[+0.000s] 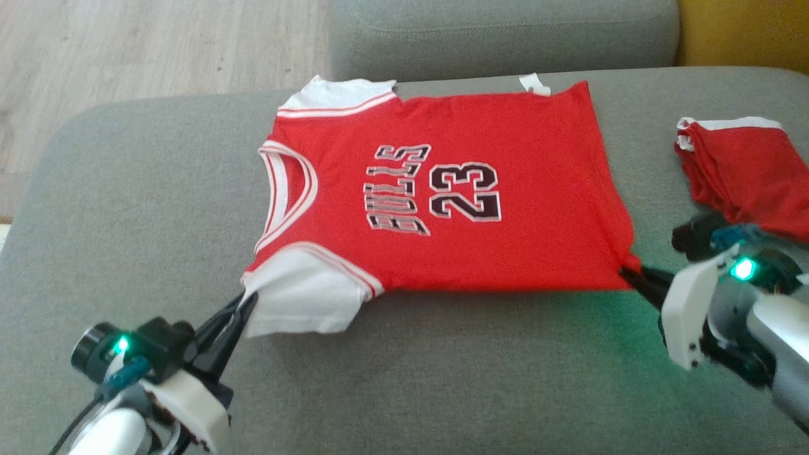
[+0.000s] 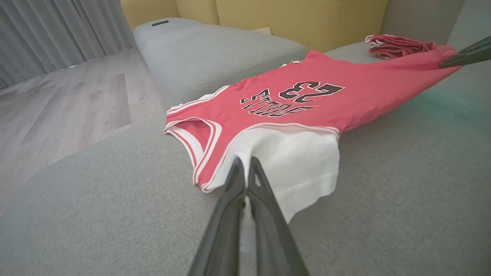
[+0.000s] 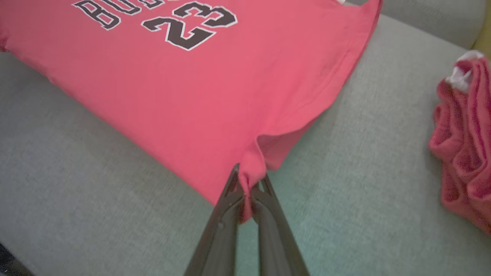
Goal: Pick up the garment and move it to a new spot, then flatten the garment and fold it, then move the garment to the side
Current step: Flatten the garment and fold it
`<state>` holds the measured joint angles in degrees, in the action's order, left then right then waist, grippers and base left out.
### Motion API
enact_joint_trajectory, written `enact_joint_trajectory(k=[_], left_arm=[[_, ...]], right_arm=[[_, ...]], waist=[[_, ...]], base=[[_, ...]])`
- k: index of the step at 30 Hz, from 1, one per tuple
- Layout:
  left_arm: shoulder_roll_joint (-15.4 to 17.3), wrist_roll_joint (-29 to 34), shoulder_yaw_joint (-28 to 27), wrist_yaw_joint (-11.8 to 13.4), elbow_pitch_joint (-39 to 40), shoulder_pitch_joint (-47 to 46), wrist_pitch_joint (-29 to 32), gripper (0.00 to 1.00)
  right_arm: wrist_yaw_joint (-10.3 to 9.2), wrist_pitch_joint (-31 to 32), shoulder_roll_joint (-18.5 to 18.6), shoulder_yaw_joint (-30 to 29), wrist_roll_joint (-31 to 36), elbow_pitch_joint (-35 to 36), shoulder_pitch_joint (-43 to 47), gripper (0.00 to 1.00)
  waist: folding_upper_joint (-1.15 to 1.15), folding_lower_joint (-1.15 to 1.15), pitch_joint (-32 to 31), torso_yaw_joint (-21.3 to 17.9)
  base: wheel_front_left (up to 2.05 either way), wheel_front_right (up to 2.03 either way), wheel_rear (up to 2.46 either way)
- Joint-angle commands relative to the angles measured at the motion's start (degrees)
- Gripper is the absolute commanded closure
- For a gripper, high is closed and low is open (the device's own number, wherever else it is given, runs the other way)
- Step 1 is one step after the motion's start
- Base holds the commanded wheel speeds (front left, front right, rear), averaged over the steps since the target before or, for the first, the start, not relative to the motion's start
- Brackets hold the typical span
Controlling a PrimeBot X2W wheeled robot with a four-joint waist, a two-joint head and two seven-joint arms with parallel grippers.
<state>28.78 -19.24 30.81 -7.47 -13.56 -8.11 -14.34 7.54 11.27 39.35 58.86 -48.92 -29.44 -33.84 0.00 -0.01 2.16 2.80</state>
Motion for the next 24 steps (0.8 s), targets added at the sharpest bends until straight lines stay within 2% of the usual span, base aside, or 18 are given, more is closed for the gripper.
enact_joint_trajectory(k=[1, 4, 8, 16, 24], left_arm=[[2.5, -0.3, -2.5, 0.5, 2.3, -2.2, 0.0, 1.00], [3.3, -0.6, -2.6, 1.0, 4.9, -1.2, 1.2, 1.00], [4.0, -0.6, -2.7, 1.1, 6.7, -2.2, 2.6, 1.00], [4.6, -0.2, -2.5, 0.8, 6.8, -8.3, 4.1, 1.00], [4.8, -0.4, 0.0, 0.3, 2.0, -15.3, 5.4, 1.00]], right_arm=[[-0.05, 0.3, 2.6, -0.3, -0.6, 1.7, 0.5, 1.00], [-0.05, 1.6, 4.6, -0.5, -1.6, 4.6, 1.4, 1.00], [-0.05, 2.8, 5.3, -1.8, -1.5, 6.2, 0.9, 1.00], [-0.05, 5.7, 4.1, -4.2, -0.1, 5.7, -1.9, 1.00], [-0.05, 8.1, 1.6, -5.2, 0.3, 3.3, -4.9, 1.00]], waist=[[0.00, 0.01, -0.2, -0.2], [0.00, 0.01, -0.3, -0.5], [0.00, 0.01, 0.7, -1.0], [0.00, 0.01, 4.3, -1.4], [0.00, 0.01, 6.8, -1.5]], base=[[0.00, 0.00, 0.00], [0.00, 0.00, 0.00], [0.00, 0.00, 0.00], [0.00, 0.00, 0.00], [0.00, 0.00, 0.00]])
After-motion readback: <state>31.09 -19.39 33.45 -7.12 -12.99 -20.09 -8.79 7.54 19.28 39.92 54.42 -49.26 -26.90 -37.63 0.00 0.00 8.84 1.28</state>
